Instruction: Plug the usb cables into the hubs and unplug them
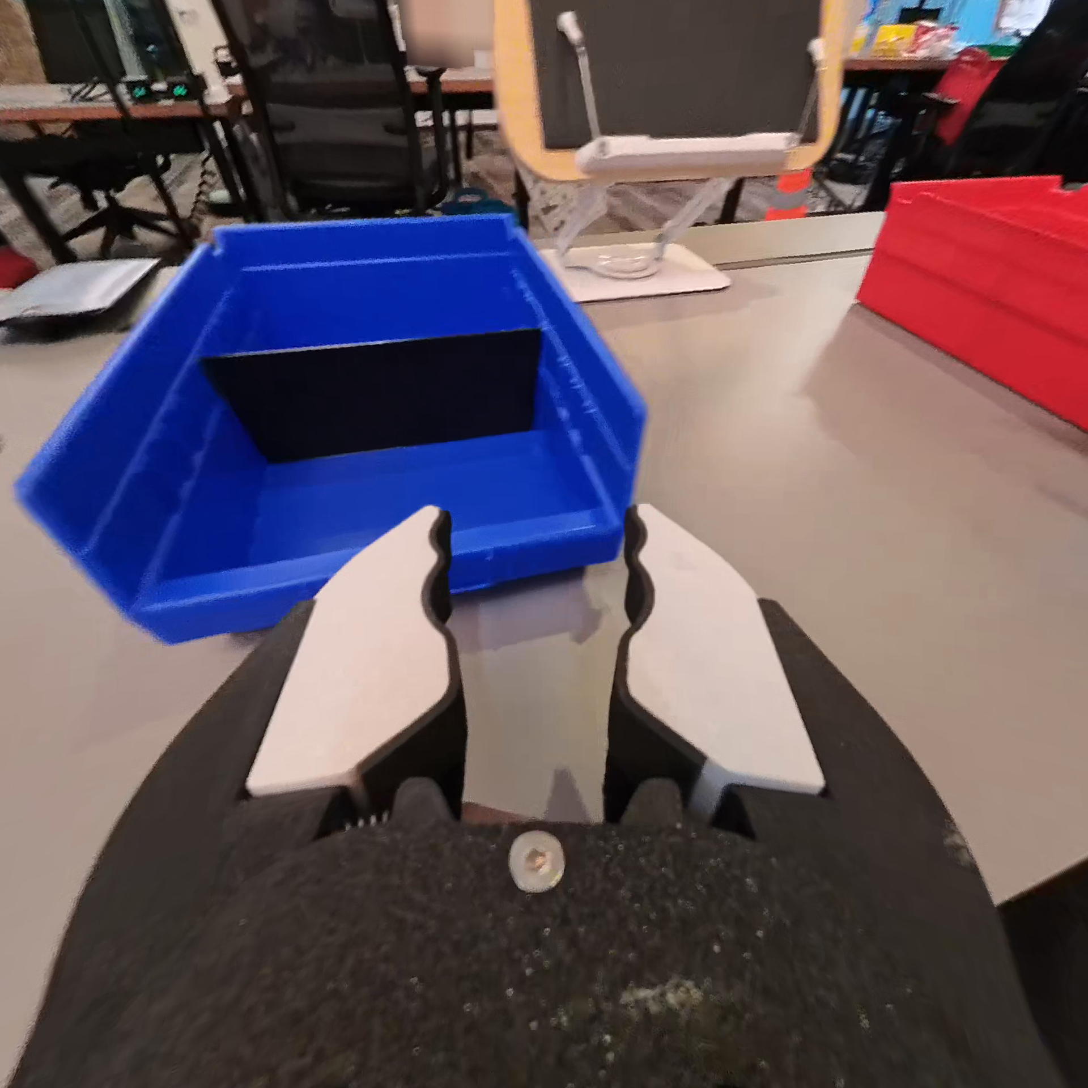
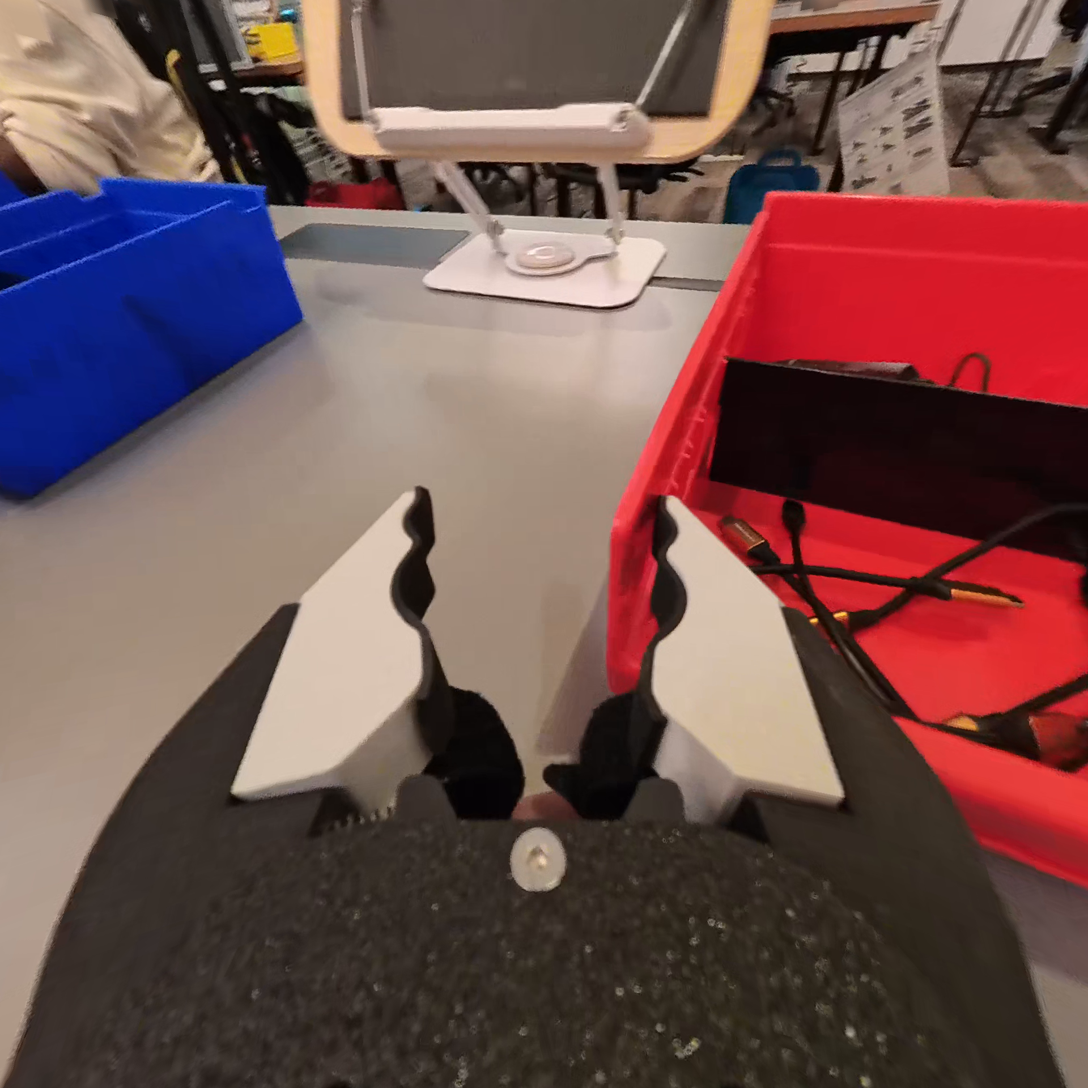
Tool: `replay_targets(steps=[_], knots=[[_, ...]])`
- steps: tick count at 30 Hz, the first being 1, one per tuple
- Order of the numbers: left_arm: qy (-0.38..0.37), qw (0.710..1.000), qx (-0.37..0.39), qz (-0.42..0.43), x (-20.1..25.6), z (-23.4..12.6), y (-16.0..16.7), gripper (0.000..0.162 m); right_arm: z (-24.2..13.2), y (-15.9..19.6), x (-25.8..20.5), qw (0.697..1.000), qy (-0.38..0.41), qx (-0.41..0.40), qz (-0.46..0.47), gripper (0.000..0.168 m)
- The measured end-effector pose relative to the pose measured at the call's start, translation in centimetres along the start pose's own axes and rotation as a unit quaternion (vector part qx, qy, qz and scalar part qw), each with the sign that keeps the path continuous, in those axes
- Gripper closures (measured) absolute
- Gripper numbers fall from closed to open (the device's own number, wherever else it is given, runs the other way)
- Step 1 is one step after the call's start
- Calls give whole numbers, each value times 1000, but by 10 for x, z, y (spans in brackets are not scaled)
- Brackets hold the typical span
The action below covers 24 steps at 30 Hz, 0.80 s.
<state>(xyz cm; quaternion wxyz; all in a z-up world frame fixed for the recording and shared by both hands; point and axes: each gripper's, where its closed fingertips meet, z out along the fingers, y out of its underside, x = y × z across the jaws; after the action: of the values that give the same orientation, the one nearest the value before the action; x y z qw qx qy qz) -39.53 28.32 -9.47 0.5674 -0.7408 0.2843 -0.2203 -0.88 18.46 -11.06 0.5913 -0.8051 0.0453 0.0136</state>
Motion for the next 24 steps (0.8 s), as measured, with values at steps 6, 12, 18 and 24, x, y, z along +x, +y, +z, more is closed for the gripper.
replay_targets(steps=[6,12,18,24], knots=[[120,991,44,34,127,29,-21,105,-32,-8,-40,997,-69,42,-15,106],[257,965,14,49,270,77,-27,101,-110,-28,71,972,188,132,-50,114],[221,973,-60,14,310,143,-17,103,-118,24,124,971,238,18,12,108],[227,967,-118,-2,329,171,1,132,-101,48,112,969,244,-36,27,160]])
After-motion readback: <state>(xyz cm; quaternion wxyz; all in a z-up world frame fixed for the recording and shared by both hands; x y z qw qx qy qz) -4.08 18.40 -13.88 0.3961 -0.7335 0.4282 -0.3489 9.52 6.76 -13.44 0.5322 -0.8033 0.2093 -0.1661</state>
